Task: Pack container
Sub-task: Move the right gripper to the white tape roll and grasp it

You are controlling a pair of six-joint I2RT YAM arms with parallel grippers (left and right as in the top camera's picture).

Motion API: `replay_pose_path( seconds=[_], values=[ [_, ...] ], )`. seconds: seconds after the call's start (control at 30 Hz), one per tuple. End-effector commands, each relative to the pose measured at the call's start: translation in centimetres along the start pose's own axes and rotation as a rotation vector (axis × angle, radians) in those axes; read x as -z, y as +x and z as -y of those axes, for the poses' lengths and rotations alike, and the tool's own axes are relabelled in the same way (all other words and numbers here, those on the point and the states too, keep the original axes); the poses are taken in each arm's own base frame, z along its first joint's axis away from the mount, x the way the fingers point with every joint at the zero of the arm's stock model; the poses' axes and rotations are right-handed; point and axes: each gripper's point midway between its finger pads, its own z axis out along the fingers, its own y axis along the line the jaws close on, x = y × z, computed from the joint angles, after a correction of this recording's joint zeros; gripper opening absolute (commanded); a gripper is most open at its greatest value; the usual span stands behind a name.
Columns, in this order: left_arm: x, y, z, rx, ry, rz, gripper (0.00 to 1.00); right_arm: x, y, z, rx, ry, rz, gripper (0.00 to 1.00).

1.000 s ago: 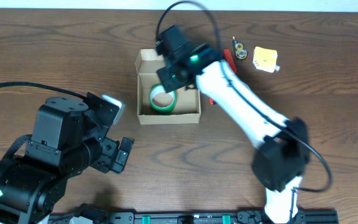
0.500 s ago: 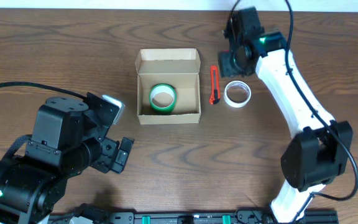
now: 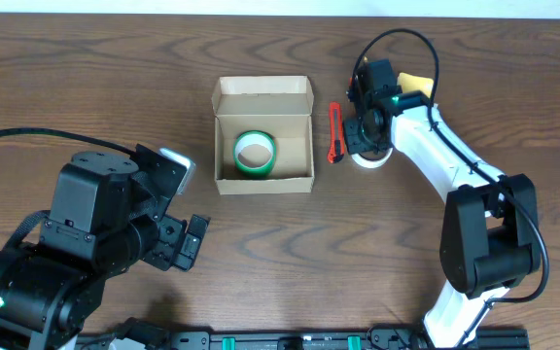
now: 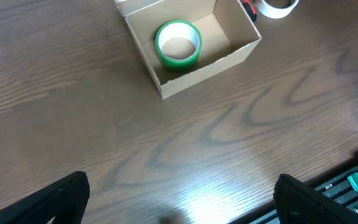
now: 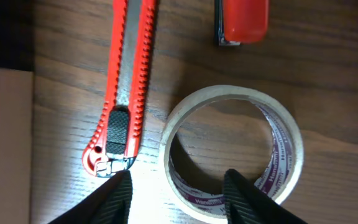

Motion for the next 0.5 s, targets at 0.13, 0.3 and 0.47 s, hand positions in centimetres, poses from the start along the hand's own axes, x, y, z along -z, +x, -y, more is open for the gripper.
replay_pose_path(
  seconds=[0.13, 0.3, 0.47],
  values=[
    [0.1, 0.0, 0.0, -0.015, 0.001, 0.0, 0.95, -2.0, 1.8, 1.3, 0.018, 0.06, -0.045, 0.43],
    [0.1, 0.0, 0.0, -0.015, 0.001, 0.0, 0.95, -3.1, 2.5, 1.4, 0.032, 0.069, -0.078, 0.41],
    [0.1, 0.0, 0.0, -0.015, 0.001, 0.0, 0.95, -3.6, 2.9, 1.2, 0.063, 0.064, -0.095, 0.41]
  ],
)
